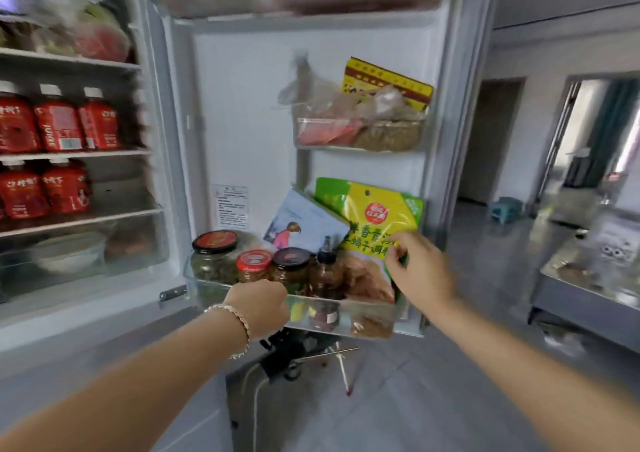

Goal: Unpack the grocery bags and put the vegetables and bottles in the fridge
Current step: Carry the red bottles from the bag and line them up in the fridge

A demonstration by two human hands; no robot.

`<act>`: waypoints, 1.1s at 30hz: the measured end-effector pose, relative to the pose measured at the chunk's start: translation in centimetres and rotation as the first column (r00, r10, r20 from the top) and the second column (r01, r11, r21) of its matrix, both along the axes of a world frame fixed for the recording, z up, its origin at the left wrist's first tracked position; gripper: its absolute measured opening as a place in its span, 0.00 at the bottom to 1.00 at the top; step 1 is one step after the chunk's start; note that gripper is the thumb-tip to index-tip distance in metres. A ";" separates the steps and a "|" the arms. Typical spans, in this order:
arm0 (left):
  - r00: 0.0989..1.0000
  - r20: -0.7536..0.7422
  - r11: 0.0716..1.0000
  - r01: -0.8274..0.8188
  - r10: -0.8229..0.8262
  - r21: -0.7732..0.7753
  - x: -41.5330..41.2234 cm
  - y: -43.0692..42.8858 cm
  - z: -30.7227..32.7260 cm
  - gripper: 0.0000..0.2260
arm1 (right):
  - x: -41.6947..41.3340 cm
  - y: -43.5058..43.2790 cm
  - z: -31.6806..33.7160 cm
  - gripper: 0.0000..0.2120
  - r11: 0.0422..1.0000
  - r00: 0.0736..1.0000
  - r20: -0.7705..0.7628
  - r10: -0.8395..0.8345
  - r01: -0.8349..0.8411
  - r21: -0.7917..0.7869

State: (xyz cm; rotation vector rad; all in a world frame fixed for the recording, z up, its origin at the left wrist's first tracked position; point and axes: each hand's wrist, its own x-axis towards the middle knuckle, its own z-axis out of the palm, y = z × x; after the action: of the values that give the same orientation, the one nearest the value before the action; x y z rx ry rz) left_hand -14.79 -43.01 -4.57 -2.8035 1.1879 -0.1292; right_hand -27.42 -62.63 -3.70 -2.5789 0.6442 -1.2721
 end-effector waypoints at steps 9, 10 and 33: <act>0.980 0.131 0.983 -0.162 0.150 0.086 -5.0 -6.8 -1.8 0.12 | -1.4 -12.1 0.0 0.41 0.770 0.979 -0.101 0.178 -0.074 0.634; 0.973 0.110 0.978 -0.206 0.201 0.039 -5.2 -6.3 -1.9 0.12 | -1.1 -12.4 0.1 0.41 0.732 0.969 -0.107 0.222 -0.093 0.674; 0.536 -0.191 0.439 -0.811 0.822 -0.387 -13.9 13.5 -2.8 0.09 | -6.4 7.1 1.6 0.13 0.433 0.499 0.075 0.863 -0.657 -0.617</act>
State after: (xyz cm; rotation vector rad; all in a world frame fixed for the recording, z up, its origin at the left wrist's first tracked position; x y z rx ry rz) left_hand -28.68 -29.47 -7.41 -3.3696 -0.4217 -0.3836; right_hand -33.85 -55.51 -2.06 -2.2621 -1.0574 -1.5951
